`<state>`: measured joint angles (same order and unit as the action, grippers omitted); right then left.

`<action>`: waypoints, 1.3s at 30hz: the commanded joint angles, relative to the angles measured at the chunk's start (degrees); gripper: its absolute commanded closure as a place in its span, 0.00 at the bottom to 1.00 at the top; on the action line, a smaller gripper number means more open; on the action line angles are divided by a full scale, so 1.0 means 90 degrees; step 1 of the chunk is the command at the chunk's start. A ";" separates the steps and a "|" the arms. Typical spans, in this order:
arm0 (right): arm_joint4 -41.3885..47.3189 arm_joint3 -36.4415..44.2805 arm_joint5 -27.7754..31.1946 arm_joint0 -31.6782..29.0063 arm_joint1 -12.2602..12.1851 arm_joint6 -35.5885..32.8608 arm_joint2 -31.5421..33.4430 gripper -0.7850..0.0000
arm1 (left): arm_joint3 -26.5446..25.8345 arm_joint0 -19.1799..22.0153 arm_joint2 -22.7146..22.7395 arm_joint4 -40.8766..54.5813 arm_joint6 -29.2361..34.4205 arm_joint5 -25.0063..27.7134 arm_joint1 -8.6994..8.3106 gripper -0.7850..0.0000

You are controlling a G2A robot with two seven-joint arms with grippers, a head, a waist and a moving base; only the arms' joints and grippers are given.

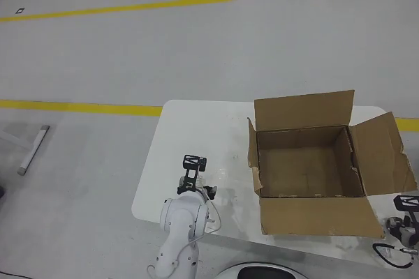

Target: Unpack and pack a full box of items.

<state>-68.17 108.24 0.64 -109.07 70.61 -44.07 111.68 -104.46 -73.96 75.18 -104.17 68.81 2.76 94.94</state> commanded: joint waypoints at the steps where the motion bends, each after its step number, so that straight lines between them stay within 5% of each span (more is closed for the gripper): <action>1: -0.0007 0.0007 0.0000 -0.0003 0.0000 0.0000 -0.0010 1.00 | 0.0000 0.0000 0.0000 0.0000 0.0000 0.0000 0.0000 0.00; 9: -0.0076 -0.0058 -0.0037 -0.0026 0.0006 0.0027 -0.0080 1.00 | 0.0000 0.0000 0.0000 0.0000 0.0000 0.0000 0.0000 0.00; 17: -0.0094 -0.0088 -0.0048 -0.0042 0.0008 0.0026 -0.0105 0.88 | 0.0000 0.0000 0.0000 0.0000 0.0000 0.0000 0.0000 0.00; 34: -0.0082 -0.0184 0.0033 0.0001 0.0001 0.0023 -0.0105 0.87 | 0.0000 0.0000 0.0000 0.0000 0.0000 0.0000 0.0000 0.00; 39: -0.0074 -0.0194 0.0052 0.0012 -0.0002 0.0005 -0.0110 0.71 | 0.0000 0.0000 0.0000 0.0000 0.0000 0.0000 0.0000 0.00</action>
<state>-68.79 106.50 1.04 -108.98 70.60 -44.00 110.70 -104.46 -73.96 75.18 -104.17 68.81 2.76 94.94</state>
